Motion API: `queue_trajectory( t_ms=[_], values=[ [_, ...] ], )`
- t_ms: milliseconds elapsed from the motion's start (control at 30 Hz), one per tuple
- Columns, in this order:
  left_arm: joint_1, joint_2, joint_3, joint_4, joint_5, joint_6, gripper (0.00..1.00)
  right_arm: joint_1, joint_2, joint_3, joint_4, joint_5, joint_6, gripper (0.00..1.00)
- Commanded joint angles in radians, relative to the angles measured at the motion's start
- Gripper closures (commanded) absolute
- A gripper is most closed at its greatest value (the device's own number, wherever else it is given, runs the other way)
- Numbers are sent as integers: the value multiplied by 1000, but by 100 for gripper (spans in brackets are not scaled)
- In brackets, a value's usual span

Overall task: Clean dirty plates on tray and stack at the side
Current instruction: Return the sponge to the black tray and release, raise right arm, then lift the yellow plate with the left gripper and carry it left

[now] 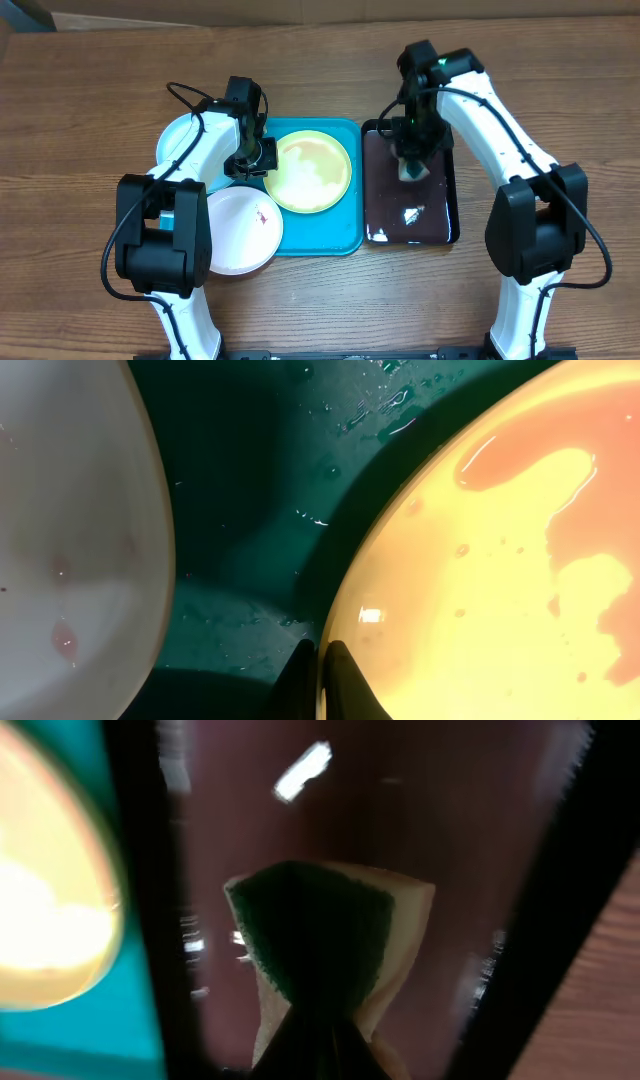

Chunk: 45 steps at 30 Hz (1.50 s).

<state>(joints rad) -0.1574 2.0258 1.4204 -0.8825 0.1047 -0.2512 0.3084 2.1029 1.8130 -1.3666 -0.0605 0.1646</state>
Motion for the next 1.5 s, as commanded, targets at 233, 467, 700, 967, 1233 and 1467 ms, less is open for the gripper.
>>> queue_trajectory(
  t_ms=[233, 467, 700, 967, 1233, 1467],
  values=[
    [-8, 14, -13, 20, 45, 0, 82, 3, -17, -212, 197, 112, 76, 88],
    [-8, 14, -24, 26, 45, 0, 76, -2, -18, -230, 251, 109, 76, 55],
    [-8, 14, -69, 77, 45, -28, 96, -88, -18, -122, 209, -16, 75, 55],
    [-6, 12, -18, 35, 41, -40, 96, -275, -18, -63, 171, -106, 75, 31],
    [-5, 7, 130, -42, 27, -24, 96, -411, -18, -63, 138, -248, 37, 30],
    [-5, 7, 260, -132, -63, -13, 96, -521, -18, -63, 142, -247, 37, 23]
  ],
)
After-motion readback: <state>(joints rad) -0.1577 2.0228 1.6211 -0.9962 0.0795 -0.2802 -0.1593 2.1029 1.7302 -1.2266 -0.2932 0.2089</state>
